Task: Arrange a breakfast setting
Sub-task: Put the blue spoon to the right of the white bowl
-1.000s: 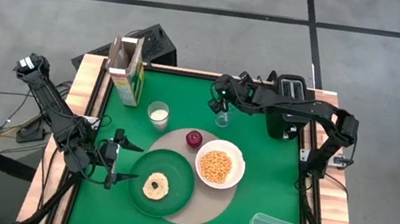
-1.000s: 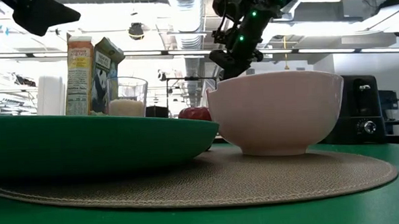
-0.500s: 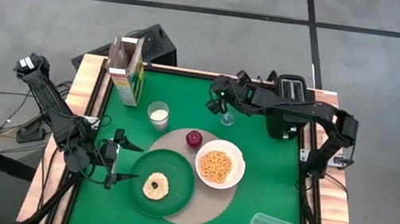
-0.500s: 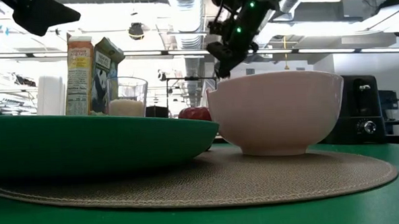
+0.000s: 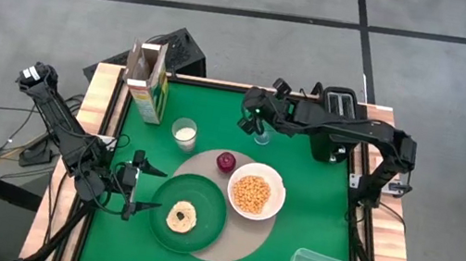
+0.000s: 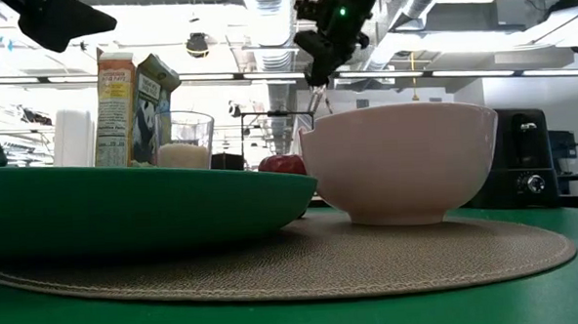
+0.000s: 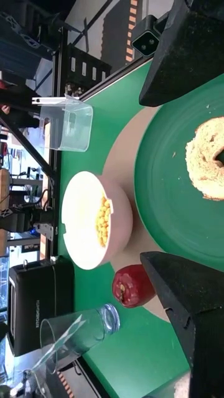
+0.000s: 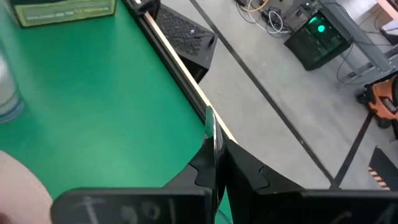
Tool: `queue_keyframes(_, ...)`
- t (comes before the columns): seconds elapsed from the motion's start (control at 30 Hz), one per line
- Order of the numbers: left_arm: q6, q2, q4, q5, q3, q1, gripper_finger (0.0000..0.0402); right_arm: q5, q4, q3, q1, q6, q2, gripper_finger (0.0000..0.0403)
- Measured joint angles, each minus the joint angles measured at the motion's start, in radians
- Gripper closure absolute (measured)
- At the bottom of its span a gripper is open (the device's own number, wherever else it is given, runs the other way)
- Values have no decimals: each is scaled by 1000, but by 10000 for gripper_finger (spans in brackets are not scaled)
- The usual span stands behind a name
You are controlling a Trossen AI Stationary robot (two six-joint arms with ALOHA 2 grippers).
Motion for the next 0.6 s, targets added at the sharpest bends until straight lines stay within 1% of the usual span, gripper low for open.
queue_keyframes(0.3, 0, 0, 0, 0, 0, 0, 15, -1, -138, 127, 42, 9, -16, 360)
queue_keyframes(0.6, 0, 0, 0, 0, 0, 0, 15, -9, -191, 123, 92, 98, -195, 360)
